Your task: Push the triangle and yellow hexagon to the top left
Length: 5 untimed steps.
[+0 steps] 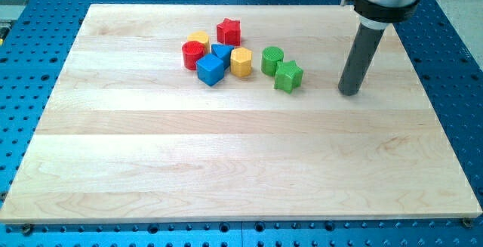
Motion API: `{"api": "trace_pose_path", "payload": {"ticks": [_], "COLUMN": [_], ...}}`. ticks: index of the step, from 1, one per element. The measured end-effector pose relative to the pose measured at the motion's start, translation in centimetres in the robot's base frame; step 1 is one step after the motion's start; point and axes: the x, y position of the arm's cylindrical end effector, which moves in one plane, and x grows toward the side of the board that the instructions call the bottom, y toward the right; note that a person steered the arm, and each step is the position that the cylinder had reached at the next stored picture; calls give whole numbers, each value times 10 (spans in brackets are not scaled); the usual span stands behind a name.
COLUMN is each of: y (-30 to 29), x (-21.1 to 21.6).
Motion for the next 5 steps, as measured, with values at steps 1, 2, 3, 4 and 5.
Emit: {"api": "trace_pose_path", "payload": {"ticks": [1,2,3,4,5], "y": [-14,-41,-68,-140,-153], "x": [-11,-13,-25,-31,-37]}}
